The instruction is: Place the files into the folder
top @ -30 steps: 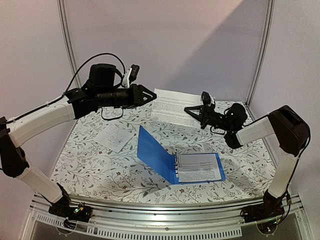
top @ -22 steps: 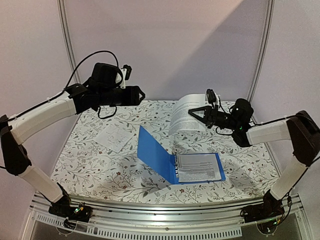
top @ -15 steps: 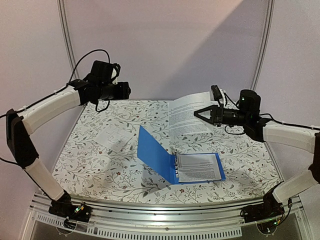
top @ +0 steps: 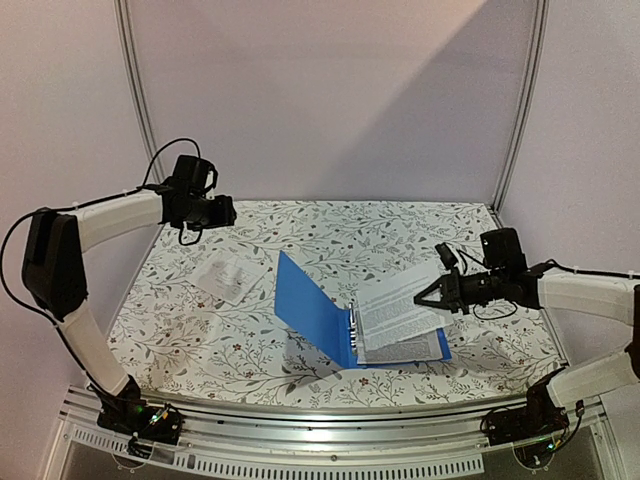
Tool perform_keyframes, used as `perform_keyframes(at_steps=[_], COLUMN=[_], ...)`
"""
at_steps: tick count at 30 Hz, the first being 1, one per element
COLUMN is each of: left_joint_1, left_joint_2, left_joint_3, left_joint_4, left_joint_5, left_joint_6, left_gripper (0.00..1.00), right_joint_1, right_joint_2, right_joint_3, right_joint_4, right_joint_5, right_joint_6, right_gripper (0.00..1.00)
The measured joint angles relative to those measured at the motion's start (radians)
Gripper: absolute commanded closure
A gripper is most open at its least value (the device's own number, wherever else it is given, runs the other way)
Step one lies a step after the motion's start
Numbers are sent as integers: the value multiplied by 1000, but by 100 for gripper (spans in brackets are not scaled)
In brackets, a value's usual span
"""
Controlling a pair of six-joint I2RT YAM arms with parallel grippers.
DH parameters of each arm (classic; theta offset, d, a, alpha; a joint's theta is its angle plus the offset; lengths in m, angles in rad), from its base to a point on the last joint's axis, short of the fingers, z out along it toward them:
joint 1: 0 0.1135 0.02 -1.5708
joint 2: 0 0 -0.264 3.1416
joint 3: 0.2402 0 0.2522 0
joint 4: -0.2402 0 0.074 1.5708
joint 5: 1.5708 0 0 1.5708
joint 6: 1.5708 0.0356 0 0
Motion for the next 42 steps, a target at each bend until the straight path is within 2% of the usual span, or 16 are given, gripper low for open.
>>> perform_keyframes(at_steps=[5, 15, 28, 42], left_joint_1=[5, 5, 5, 6], left_joint_2=[-34, -43, -43, -43], left_joint_3=[-11, -14, -14, -14], left_joint_4=[25, 43, 47, 48], left_joint_5=[9, 24, 48, 71], left_joint_6=[-2, -2, -8, -13], left_gripper=[35, 35, 36, 36], right_joint_1=[-50, -56, -56, -3], right_joint_2=[40, 166, 216, 255], right_joint_3=[-94, -83, -81, -47], right_joint_4=[-24, -55, 79, 84], right_joint_5=[32, 119, 95, 90], right_joint_6=[-14, -64, 23, 13], right_gripper=[100, 100, 100, 100])
